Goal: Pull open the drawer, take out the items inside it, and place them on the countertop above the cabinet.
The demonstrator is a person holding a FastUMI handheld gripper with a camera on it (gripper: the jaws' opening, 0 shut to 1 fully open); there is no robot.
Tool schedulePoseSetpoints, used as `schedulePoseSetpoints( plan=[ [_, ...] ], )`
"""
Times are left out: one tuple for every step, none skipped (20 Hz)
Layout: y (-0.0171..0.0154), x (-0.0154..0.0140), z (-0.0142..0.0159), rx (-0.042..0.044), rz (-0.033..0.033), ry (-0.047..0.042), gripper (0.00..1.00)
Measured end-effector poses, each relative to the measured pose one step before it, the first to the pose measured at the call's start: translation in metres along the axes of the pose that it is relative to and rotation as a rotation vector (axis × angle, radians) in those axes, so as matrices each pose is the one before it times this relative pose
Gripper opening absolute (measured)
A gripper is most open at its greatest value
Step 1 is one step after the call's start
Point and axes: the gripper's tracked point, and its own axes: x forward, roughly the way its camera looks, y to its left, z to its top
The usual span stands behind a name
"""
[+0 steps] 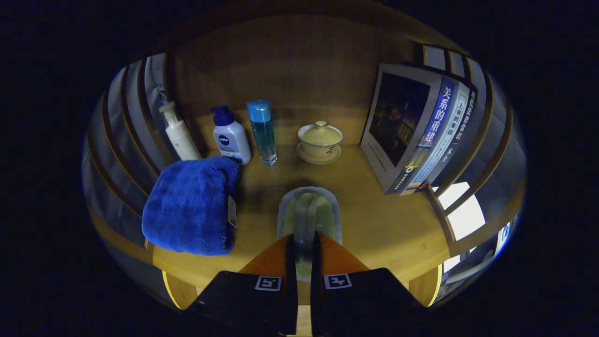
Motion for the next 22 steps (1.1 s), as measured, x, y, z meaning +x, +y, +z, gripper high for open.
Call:
schedulePoseSetpoints(
  plan=[
    [0.00052,0.0027,0.00138,0.00194,-0.00195,-0.00458,0.19],
    [-0.00171,0.00163,0.00362,0.00221,-0.00972,-0.01464,0.22],
    [-0.00025,0.00142,-0.00033,-0.00155,-0.00319,-0.00538,0.25],
    [0.00216,-0.00048,-0.00241,0.00015,0.00496,0.01151,0.27],
    [0.00179,-0.00089,0.00024,0.00293,0.00388,-0.00277,0.27],
    [-0.00041,0.00001,0.00094,0.00151,-0.00223,-0.01156,0.3],
    [0.00136,-0.00057,0.00032,-0.0002,0.00302,-0.00776,0.35],
    [0.00176,-0.00194,0.00003,0.00084,0.00595,-0.00565,0.46],
    [0.00097,-0.00254,-0.00001,0.0012,0.00435,-0.00553,0.56],
    [0.00136,-0.00214,0.00032,0.00063,0.0027,-0.00372,0.66],
    [0.0004,-0.00279,-0.00019,-0.00135,0.00221,-0.00892,0.68],
    [0.00001,-0.00331,0.00115,0.00066,-0.00202,-0.01354,0.82],
    [-0.00069,-0.0044,0.00069,0.00111,-0.00163,-0.01326,0.9],
    [0.00016,-0.00732,-0.00025,0.00241,-0.00224,-0.01032,0.98],
    [0.00113,-0.00766,0.00084,0.00527,0.00265,-0.01043,0.99],
    [0.00178,-0.01039,0.00142,0.0076,0.00358,-0.0272,0.99],
    [-0.00098,-0.00916,0.00271,0.00295,-0.00411,-0.04462,1.0],
    [0.00011,-0.01397,0.00352,-0.0095,-0.00091,-0.04946,0.99],
    [0.00171,-0.01578,0.00008,-0.01614,0.00122,-0.0395,0.99],
    [0.00068,-0.01618,-0.00016,-0.01572,0.00162,-0.03599,0.99],
    [0.00405,-0.01663,-0.00005,-0.01145,0.01243,-0.03518,0.99],
    [0.0039,-0.01716,0.00011,-0.00669,0.01524,-0.03544,0.99]
  ],
)
